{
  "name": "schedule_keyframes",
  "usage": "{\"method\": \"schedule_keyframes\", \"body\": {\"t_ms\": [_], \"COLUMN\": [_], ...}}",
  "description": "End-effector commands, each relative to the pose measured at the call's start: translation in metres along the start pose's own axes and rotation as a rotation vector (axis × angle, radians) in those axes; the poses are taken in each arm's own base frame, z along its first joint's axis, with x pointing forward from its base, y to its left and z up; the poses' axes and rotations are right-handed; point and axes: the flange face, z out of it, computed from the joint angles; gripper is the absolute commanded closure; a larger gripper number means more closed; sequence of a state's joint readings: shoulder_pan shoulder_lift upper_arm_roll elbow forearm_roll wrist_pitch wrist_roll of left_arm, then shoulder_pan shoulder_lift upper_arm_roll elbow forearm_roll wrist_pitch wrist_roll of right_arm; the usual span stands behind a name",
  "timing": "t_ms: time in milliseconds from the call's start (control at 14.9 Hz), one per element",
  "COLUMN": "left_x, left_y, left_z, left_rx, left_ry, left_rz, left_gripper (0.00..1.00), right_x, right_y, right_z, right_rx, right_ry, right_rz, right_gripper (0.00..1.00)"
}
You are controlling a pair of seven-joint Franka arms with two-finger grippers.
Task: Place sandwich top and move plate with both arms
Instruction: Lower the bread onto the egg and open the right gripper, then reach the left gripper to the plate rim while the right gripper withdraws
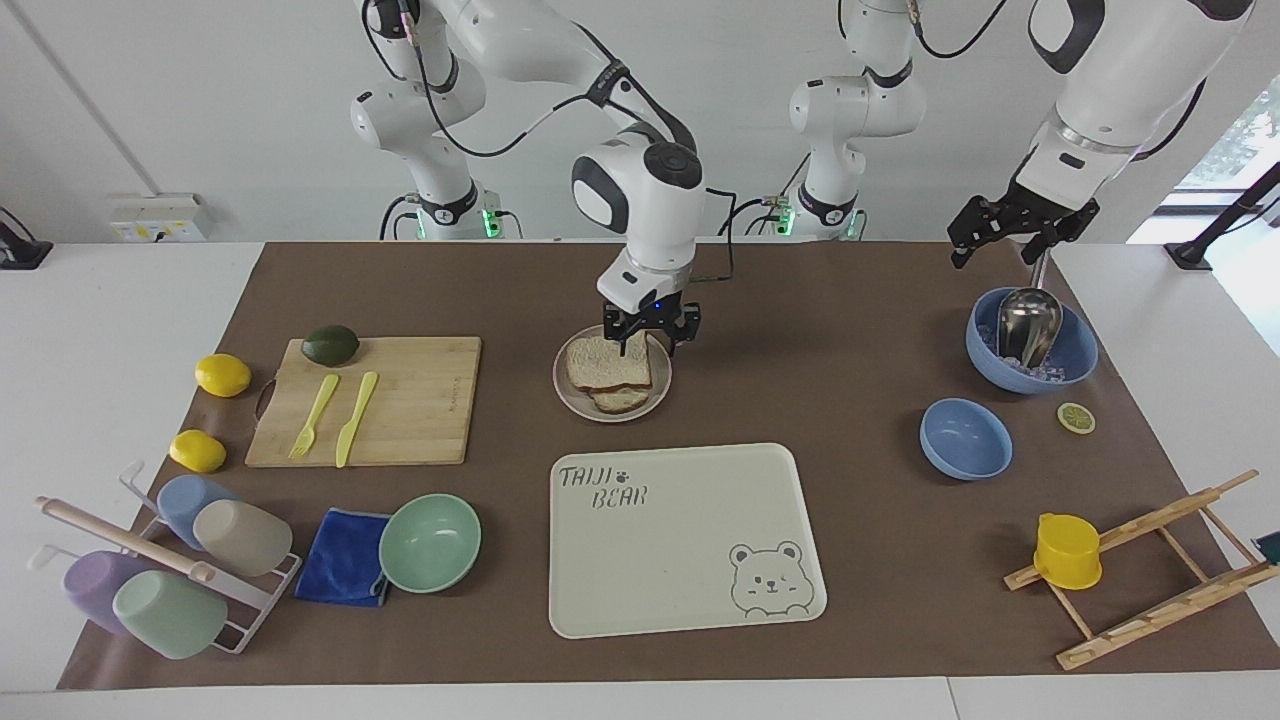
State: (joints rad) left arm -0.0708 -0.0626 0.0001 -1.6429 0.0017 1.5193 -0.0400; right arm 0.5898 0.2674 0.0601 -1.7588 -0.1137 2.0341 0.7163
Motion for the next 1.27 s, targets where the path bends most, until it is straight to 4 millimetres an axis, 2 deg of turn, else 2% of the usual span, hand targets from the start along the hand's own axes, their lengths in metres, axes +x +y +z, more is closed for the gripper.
{"method": "schedule_keyframes", "body": {"t_ms": [0,134,268,469,602,669,736,870,1071,1205], "left_x": [-0.008,-0.009,-0.014,-0.017,-0.018,-0.02,-0.025,-0.023,-0.026,-0.038], "left_y": [-0.001,0.004,0.019,0.056,0.095,0.106,0.128,0.174,0.235,0.252], "left_z": [0.002,0.012,0.034,0.071,0.103,0.119,0.135,0.178,0.23,0.254], "left_rx": [-0.032,-0.069,-0.074,-0.157,-0.217,-0.243,-0.262,-0.267,-0.292,-0.321], "left_ry": [0.009,0.007,0.025,0.054,0.05,0.051,0.052,0.03,0.004,0.019], "left_rz": [-0.022,-0.077,-0.103,-0.086,-0.079,-0.081,-0.056,-0.014,-0.002,-0.013], "left_gripper": [0.0,0.0,0.0,0.0,0.0,0.0,0.0,0.0,0.0,0.0], "right_x": [0.023,0.033,0.029,0.014,0.013,0.013,0.016,0.029,0.045,0.052], "right_y": [0.074,0.133,0.195,0.291,0.331,0.338,0.34,0.36,0.365,0.366], "right_z": [-0.063,-0.098,-0.13,-0.164,-0.168,-0.167,-0.169,-0.161,-0.15,-0.156], "right_rx": [0.057,0.046,0.014,0.007,0.017,0.017,0.017,0.038,0.032,0.029], "right_ry": [-0.027,-0.076,-0.126,-0.196,-0.219,-0.221,-0.214,-0.233,-0.31,-0.31], "right_rz": [0.033,0.112,0.193,0.12,0.093,0.096,0.098,0.121,0.066,0.058], "right_gripper": [0.0,0.0,0.0,0.0,0.0,0.0,0.0,0.0,0.0,0.0]}}
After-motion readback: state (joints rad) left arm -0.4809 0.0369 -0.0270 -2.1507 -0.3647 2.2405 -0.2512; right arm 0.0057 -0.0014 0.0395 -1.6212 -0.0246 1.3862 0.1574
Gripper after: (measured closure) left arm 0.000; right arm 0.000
